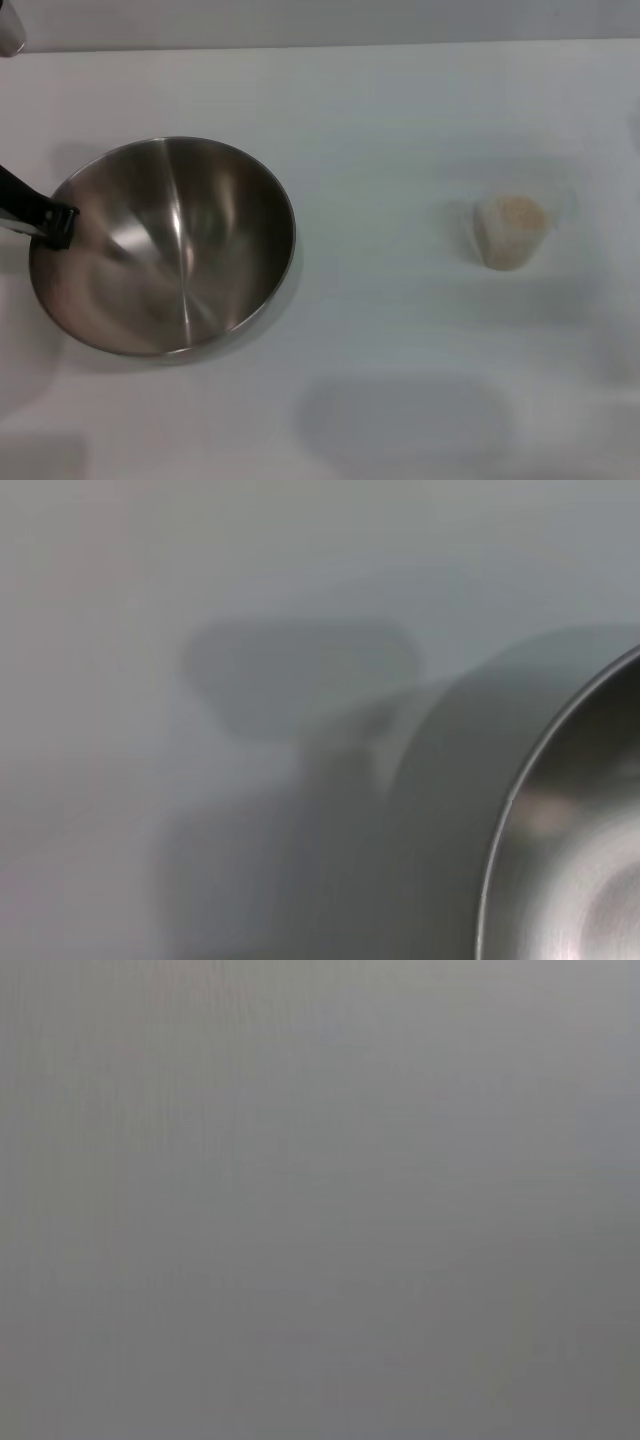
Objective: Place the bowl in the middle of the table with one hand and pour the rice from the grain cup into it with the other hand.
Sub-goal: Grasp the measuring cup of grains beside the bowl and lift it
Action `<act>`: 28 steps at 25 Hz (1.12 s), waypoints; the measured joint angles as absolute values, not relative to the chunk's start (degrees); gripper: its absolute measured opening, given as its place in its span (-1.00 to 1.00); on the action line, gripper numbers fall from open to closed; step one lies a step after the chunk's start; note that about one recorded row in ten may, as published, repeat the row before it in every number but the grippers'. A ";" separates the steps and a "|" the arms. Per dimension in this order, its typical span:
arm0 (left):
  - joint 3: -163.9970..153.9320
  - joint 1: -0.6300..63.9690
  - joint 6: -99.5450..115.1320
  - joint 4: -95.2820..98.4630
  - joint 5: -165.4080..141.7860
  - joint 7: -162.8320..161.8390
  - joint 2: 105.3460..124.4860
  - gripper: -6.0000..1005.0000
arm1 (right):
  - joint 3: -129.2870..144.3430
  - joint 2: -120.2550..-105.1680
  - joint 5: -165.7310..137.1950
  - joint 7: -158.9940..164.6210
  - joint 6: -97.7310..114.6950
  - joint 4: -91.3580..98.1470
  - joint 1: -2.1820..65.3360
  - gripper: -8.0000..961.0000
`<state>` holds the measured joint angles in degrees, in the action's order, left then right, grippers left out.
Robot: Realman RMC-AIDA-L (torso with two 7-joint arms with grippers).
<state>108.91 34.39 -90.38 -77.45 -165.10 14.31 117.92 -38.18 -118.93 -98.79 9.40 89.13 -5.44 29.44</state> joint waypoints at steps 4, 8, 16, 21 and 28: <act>109.05 34.73 -90.41 -77.43 -165.08 14.44 117.84 -0.74 | -38.20 -118.91 -98.79 9.40 89.12 -5.45 29.44 0.59; 110.62 35.33 -90.39 -77.42 -164.86 15.56 117.85 -0.79 | -38.22 -118.91 -98.79 9.40 89.12 -5.45 29.44 0.59; 114.93 38.24 -92.22 -77.42 -164.47 17.91 117.92 -0.87 | -38.23 -118.91 -98.79 9.40 88.99 -5.45 29.45 0.59; 114.96 39.62 -92.44 -77.43 -164.36 18.04 117.96 -0.90 | -38.21 -118.91 -98.68 9.40 88.85 -5.45 29.44 0.59; 114.96 41.74 -92.29 -77.43 -162.30 18.33 118.00 -0.92 | -38.23 -118.96 -98.55 9.41 88.73 -5.45 29.35 0.59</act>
